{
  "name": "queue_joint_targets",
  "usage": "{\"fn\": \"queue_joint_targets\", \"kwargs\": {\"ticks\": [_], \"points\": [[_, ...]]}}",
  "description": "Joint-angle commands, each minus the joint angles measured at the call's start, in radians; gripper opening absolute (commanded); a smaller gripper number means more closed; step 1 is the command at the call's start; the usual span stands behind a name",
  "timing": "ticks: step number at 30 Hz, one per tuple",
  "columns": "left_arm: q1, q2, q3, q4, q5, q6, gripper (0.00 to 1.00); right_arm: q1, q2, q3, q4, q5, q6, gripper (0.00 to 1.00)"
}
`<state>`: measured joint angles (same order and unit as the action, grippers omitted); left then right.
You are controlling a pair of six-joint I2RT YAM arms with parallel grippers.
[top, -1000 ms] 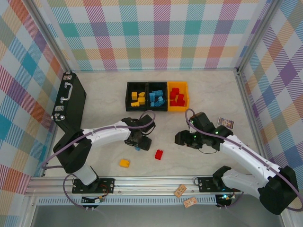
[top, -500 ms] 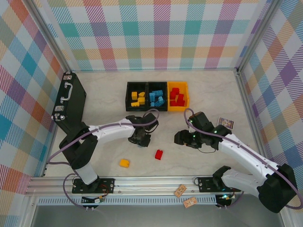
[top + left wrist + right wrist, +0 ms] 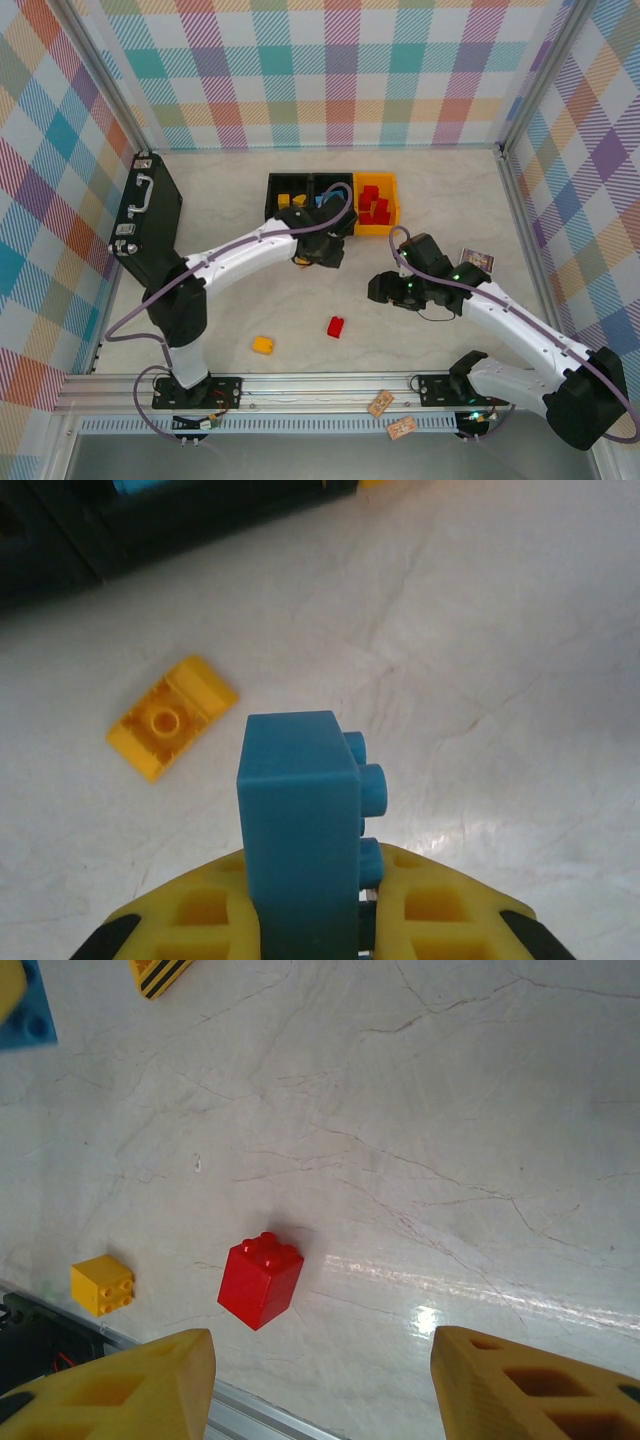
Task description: Sort the legos into containers by color
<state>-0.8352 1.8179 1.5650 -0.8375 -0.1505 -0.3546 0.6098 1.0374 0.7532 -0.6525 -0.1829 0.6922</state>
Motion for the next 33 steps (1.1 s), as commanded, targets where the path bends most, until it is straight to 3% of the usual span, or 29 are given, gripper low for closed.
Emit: {"fn": "queue_joint_targets", "kwargs": {"ticks": [1, 9, 22, 24, 26, 28, 33], "points": [[0.044, 0.067, 0.095, -0.052, -0.06, -0.017, 0.1, -0.001, -0.016, 0.016, -0.019, 0.009, -0.004, 0.59], [0.131, 0.249, 0.338, -0.075, -0.069, -0.005, 0.1, -0.001, -0.048, -0.009, -0.027, 0.02, 0.021, 0.59], [0.186, 0.562, 0.752, -0.187, -0.097, 0.05, 0.14, -0.001, -0.04, -0.02, -0.033, 0.034, 0.046, 0.59], [0.191, 0.596, 0.809, -0.205, -0.091, 0.059, 0.2, -0.001, -0.036, -0.022, -0.031, 0.034, 0.05, 0.59], [0.191, 0.616, 0.85, -0.221, -0.093, 0.066, 0.35, -0.001, -0.031, -0.024, -0.028, 0.034, 0.052, 0.59], [0.191, 0.619, 0.865, -0.227, -0.096, 0.066, 0.43, -0.001, -0.027, -0.026, -0.026, 0.034, 0.055, 0.59], [0.191, 0.585, 0.855, -0.232, -0.094, 0.053, 0.49, 0.0, -0.008, -0.018, -0.016, 0.033, 0.05, 0.59]]}}
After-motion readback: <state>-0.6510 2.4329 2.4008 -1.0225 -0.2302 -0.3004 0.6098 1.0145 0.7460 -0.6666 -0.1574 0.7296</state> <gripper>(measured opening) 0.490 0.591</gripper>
